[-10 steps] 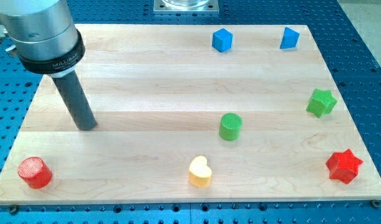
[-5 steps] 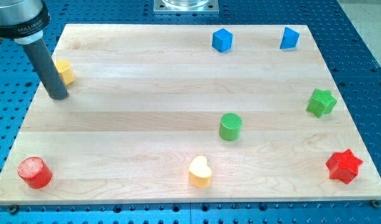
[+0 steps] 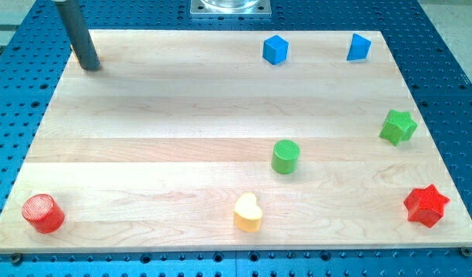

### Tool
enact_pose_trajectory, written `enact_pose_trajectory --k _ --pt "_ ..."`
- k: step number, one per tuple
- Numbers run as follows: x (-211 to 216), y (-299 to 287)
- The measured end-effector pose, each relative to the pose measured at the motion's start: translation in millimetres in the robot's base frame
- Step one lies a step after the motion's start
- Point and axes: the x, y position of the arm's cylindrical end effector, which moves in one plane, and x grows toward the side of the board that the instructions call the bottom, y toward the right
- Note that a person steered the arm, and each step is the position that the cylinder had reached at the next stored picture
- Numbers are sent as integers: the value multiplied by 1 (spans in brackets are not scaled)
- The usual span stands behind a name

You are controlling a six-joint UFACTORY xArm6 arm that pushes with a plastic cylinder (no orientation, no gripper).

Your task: Move the yellow hexagon to the top left side of the board

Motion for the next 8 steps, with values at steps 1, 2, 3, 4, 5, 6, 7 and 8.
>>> enact_pose_trajectory --k 1,2,3,4,5,6,7,8 --pt "25 -17" --pt "52 -38" --pt "41 -44" --pt "-14 -44" --pt "-55 -44" --pt "-55 -44" --pt "-55 -22" --pt "-43 -15"
